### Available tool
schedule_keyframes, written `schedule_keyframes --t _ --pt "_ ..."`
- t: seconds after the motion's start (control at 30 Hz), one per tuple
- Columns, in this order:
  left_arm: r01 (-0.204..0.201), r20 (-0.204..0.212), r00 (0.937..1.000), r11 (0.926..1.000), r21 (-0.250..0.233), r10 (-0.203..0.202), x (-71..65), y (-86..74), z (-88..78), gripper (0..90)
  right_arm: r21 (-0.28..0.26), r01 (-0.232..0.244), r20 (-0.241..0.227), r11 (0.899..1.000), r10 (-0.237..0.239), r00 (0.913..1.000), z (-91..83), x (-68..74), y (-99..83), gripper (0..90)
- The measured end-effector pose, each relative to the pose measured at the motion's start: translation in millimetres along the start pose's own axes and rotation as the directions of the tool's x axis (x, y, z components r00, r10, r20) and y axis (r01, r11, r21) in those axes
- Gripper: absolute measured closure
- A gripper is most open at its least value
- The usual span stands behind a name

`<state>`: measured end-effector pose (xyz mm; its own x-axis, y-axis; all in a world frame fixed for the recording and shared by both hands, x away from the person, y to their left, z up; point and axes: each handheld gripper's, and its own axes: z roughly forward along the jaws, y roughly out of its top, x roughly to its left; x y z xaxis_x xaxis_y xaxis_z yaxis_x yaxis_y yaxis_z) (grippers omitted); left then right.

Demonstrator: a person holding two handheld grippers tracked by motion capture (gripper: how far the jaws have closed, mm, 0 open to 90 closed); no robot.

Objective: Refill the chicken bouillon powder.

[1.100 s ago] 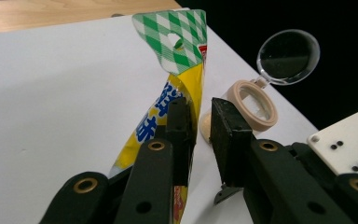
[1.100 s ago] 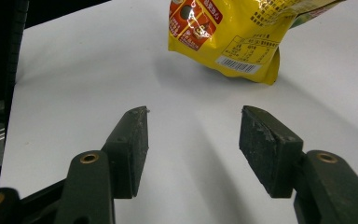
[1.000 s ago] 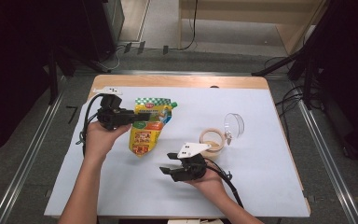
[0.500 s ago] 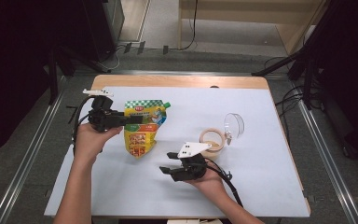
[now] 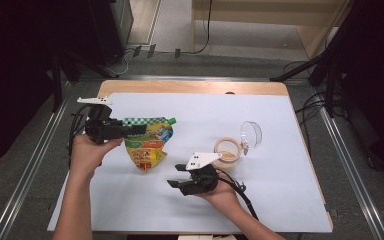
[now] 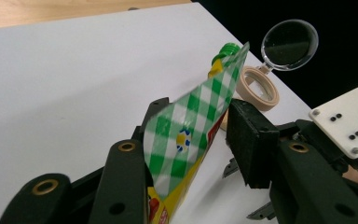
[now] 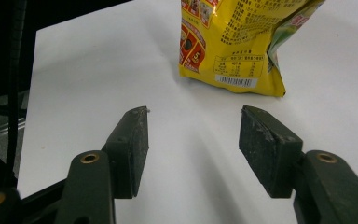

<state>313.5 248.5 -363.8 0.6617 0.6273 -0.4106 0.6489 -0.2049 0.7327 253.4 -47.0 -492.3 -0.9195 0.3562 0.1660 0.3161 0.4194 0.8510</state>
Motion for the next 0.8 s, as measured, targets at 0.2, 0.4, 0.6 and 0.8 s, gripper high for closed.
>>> schedule_keyframes --t 0.2,0.4,0.6,0.8 --pt "-0.005 0.008 1.0000 1.0000 -0.008 0.005 -7.3 5.7 -5.3 58.3 0.004 -0.014 -0.007 1.000 0.014 0.9999 -6.2 -1.3 4.8 44.0" --pt "-0.007 -0.014 0.9999 0.9999 -0.015 0.007 -13.4 11.3 -13.1 58.1 0.001 -0.022 -0.003 1.000 0.022 0.9998 -16.8 -2.7 12.6 44.5" --pt "0.009 -0.032 0.9994 0.9992 -0.038 -0.010 -8.6 13.9 -20.8 57.7 0.024 -0.042 -0.012 0.999 0.043 0.9990 -23.9 -5.0 15.6 44.4" --pt "0.042 -0.071 0.9964 0.9975 -0.058 -0.046 4.4 9.7 -30.4 56.9 0.033 -0.055 0.009 0.998 0.054 0.9985 -32.4 -9.1 17.9 44.8"
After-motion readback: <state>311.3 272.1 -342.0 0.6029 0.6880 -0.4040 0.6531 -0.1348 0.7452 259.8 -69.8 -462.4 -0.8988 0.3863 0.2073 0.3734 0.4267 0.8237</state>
